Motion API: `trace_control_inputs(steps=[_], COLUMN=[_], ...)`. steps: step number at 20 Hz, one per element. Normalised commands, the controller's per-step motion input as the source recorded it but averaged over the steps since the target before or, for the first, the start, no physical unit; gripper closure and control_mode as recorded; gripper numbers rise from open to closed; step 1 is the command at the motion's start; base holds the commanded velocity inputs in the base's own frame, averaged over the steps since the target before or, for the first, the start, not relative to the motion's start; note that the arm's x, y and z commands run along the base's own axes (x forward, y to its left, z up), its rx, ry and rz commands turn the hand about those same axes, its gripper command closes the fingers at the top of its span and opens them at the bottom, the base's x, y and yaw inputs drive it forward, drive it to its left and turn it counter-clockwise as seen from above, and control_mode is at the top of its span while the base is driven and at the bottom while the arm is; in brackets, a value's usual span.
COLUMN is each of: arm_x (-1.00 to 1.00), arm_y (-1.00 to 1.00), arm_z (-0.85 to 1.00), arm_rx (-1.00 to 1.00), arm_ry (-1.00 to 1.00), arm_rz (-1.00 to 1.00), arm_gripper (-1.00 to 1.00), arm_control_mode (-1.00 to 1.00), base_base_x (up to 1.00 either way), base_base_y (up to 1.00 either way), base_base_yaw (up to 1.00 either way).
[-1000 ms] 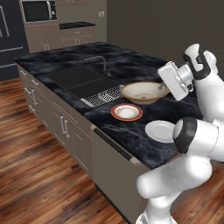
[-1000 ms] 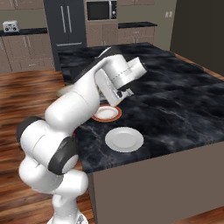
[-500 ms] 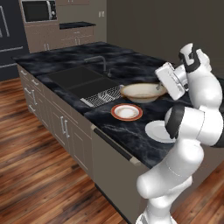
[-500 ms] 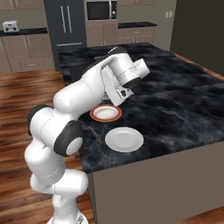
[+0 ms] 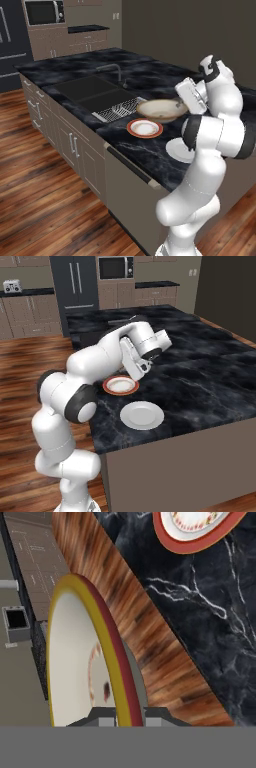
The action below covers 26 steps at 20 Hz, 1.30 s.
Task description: Move the bowls from the cabinet to the plates on the dining table.
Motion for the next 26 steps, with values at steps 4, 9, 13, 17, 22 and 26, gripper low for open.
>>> trace_control_inputs(steps=[4, 9, 13, 17, 22, 26], arm_x=[0.3, 0.33, 0.32, 0.31, 0.31, 0.31], arm_y=[0.0, 0.0, -0.02, 0.0, 0.0, 0.0], arm_z=[-0.2, -0.17, -0.16, -0.21, -0.21, -0.19], arm_rx=[0.0, 0.0, 0.01, 0.01, 0.01, 0.01], arm_ry=[0.0, 0.0, -0.01, -0.01, -0.01, -0.01], arm_rz=[0.04, 0.03, 0.03, 0.03, 0.03, 0.03], arm_gripper=[1.0, 1.0, 1.0, 1.0, 1.0, 1.0], arm_control_mode=[-1.0, -1.0, -1.0, -1.0, -1.0, -1.0], base_base_x=[0.0, 0.0, 0.0, 0.0, 0.0, 0.0], base_base_y=[0.0, 0.0, 0.0, 0.0, 0.0, 0.0], base_base_yaw=[0.0, 0.0, 0.0, 0.0, 0.0, 0.0])
